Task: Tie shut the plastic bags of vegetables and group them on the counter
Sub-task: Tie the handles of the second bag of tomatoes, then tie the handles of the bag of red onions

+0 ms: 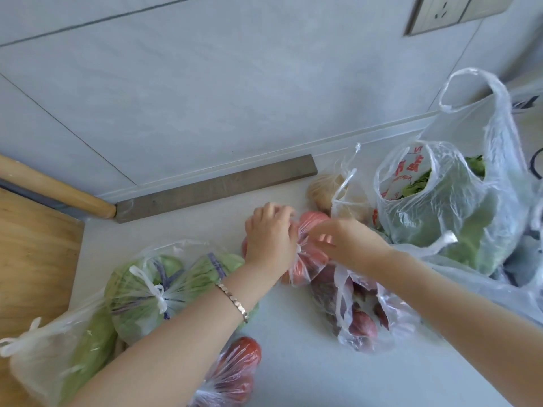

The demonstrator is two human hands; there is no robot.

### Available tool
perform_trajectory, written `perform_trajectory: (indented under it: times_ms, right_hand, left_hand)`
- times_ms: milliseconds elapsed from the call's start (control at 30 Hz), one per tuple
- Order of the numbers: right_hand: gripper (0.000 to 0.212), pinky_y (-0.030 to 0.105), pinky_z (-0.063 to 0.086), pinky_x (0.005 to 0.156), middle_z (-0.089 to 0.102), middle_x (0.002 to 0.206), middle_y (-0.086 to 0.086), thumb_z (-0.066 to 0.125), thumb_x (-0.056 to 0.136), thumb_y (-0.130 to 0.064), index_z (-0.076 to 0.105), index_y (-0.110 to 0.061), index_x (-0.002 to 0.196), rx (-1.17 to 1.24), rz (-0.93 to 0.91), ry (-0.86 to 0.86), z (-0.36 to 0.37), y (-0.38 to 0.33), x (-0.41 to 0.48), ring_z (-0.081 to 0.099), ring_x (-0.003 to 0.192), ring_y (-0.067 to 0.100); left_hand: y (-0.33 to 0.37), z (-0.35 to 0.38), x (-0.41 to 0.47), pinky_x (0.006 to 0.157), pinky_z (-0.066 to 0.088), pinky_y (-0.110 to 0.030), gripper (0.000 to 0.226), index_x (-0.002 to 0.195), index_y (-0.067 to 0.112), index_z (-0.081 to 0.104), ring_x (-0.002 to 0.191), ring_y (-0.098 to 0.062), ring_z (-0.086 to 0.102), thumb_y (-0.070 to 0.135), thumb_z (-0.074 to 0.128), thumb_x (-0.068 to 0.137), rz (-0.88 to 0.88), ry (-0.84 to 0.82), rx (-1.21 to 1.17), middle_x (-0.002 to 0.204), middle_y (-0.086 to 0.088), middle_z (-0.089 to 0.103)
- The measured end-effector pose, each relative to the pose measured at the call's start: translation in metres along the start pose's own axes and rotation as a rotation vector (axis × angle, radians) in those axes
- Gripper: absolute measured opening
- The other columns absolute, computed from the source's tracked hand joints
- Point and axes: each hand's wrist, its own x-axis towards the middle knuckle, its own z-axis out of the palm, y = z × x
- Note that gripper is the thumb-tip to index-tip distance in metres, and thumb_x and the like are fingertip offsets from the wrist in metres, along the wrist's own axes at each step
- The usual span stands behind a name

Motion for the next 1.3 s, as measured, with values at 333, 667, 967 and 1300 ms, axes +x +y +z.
perform_trajectory:
  times_ms: [333, 667, 967, 1300]
  right_hand:
    - [0.043, 0.028, 0.042, 0.061, 0.054, 0.069, -0.009, 0.052, 0.069, -0.071, 0.050, -0.028, 0.078, -0.147, 0.353, 0.056, -0.045, -0.016, -0.116, 0.053, 0.068, 0.015]
    - [0.038, 0.031, 0.040, 0.062, 0.058, 0.068, 0.017, 0.037, 0.095, -0.025, 0.052, 0.000, 0.071, 0.255, 0.362, 0.086, -0.003, -0.022, -0.132, 0.048, 0.064, 0.020]
    - [0.048, 0.016, 0.048, 0.053, 0.058, 0.054, -0.001, 0.032, 0.082, 0.011, 0.070, -0.014, 0.097, 0.609, 0.301, -0.053, -0.006, -0.039, -0.133, 0.053, 0.046, 0.012]
    - [0.034, 0.016, 0.047, 0.070, 0.060, 0.086, 0.004, 0.069, 0.079, -0.025, 0.064, -0.009, 0.107, 0.975, 0.174, -0.614, 0.013, -0.041, -0.113, 0.052, 0.065, 0.007]
  left_hand:
    - [0.067, -0.013, -0.051, 0.046, 0.027, -0.026, 0.040, 0.060, 0.011, 0.041, 0.056, -0.021, 0.046, 0.041, 0.053, 0.084, -0.107, -0.721, 0.088, 0.057, -0.002, 0.045]
    - [0.052, -0.026, -0.088, 0.055, 0.049, -0.026, 0.032, 0.059, 0.007, 0.050, 0.033, -0.011, 0.050, 0.012, 0.048, 0.091, -0.654, -0.442, -1.093, 0.034, 0.002, 0.048]
    - [0.037, -0.055, -0.121, 0.054, 0.056, -0.023, 0.047, 0.104, 0.011, 0.062, 0.055, -0.012, 0.066, -0.021, 0.032, 0.086, -0.512, -0.444, -1.369, 0.085, -0.009, 0.068]
    - [0.020, -0.039, -0.140, 0.060, 0.054, -0.027, 0.089, 0.136, 0.040, 0.034, 0.080, -0.011, 0.065, -0.018, 0.061, 0.074, -0.183, -0.482, -1.058, 0.128, 0.006, 0.058]
